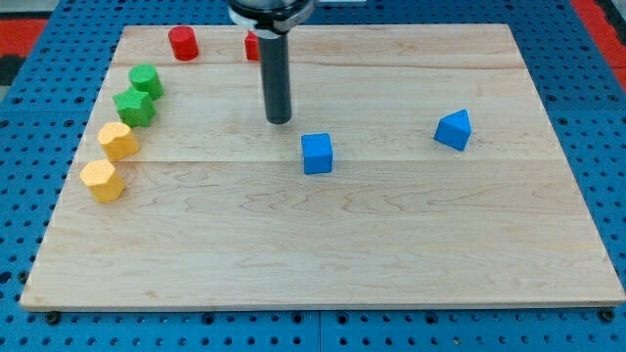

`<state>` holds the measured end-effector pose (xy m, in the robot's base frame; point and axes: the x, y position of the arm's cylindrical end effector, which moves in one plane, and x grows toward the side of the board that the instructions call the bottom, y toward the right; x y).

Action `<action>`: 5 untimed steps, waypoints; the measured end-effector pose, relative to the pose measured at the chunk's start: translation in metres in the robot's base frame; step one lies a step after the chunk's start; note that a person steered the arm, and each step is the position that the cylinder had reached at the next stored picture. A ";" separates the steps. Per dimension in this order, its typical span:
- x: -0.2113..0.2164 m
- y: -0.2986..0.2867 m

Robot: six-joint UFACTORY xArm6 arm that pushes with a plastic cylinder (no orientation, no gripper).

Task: Move the blue cube diagonal to the blue triangle

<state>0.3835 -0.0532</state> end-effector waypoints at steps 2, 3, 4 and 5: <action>0.091 0.084; 0.091 0.083; 0.080 0.048; 0.039 0.052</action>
<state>0.4223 -0.0010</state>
